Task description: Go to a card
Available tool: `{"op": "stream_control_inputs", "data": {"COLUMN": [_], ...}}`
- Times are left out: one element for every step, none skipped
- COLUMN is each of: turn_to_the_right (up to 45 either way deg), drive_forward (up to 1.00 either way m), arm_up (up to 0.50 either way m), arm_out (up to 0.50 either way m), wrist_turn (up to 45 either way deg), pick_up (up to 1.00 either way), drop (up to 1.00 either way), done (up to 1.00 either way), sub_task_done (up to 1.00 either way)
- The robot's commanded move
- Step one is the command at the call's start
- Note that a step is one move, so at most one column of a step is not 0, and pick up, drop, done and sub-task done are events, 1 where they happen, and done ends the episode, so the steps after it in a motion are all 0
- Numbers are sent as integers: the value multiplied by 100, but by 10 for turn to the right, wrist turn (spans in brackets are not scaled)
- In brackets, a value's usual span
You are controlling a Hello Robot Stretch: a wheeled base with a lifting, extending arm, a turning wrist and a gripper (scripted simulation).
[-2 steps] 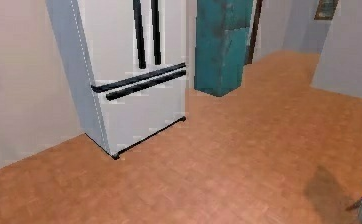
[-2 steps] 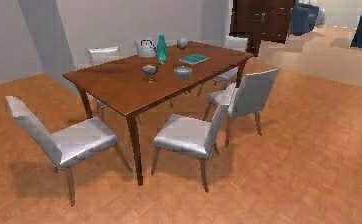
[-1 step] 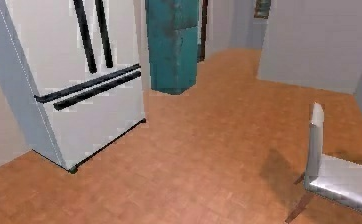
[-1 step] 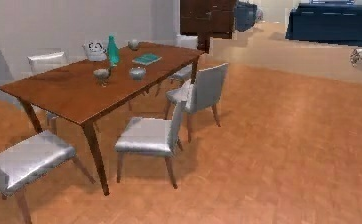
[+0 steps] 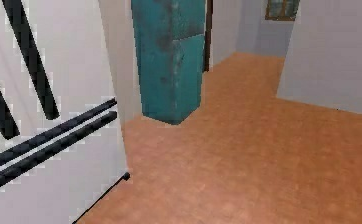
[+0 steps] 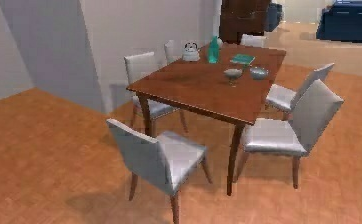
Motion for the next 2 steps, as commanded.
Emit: {"op": "stream_control_inputs", "data": {"turn_to_the_right": [0,180], "drive_forward": [20,0], "arm_up": [0,0], "arm_out": [0,0], "wrist_turn": [0,0], "pick_up": [0,0], "drop": [0,0], "done": [0,0], "sub_task_done": [0,0]}}
